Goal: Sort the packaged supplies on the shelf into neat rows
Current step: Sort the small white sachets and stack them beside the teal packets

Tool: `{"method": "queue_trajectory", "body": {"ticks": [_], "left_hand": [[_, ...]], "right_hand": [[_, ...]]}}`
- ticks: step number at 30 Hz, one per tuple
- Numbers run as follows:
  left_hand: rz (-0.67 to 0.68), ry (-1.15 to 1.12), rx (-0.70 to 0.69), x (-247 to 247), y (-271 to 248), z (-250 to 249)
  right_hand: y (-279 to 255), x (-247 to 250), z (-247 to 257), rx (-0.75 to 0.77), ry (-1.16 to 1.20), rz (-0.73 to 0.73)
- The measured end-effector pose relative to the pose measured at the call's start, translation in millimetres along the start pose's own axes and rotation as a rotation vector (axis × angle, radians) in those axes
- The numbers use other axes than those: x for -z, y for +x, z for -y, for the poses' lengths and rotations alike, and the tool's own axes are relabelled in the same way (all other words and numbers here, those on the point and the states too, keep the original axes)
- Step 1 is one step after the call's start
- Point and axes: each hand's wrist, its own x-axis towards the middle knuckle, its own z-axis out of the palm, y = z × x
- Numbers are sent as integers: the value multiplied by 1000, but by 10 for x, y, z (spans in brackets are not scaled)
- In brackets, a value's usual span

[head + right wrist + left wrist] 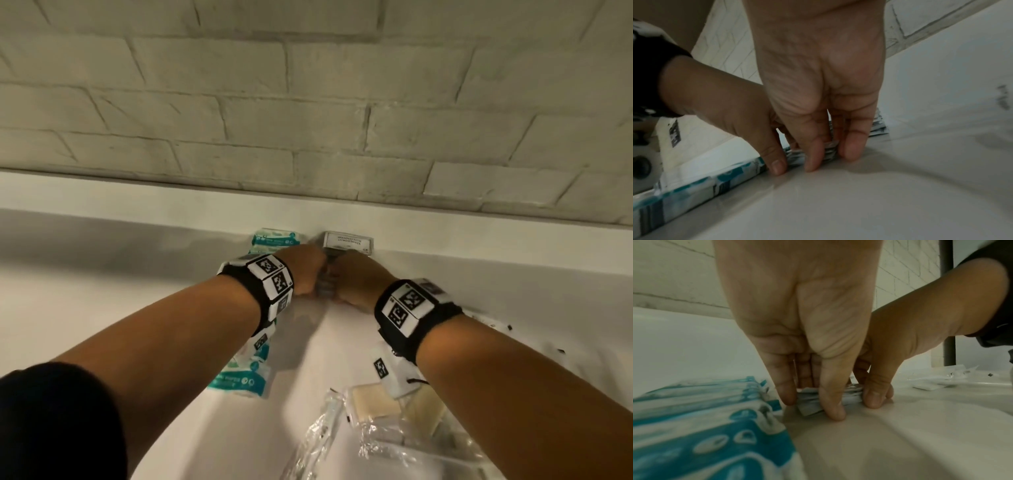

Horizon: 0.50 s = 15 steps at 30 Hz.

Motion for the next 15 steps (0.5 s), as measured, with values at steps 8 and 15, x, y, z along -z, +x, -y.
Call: {"method": "queue_trajectory", "body": {"ticks": [8,15], "left_hand": [[-1,-7,14,-30,46,40],[-85,-38,16,24,-89,-25]], "right_hand": [[-4,-7,-2,4,-65,-20],[-556,173,-190,-95,97,-137]]}}
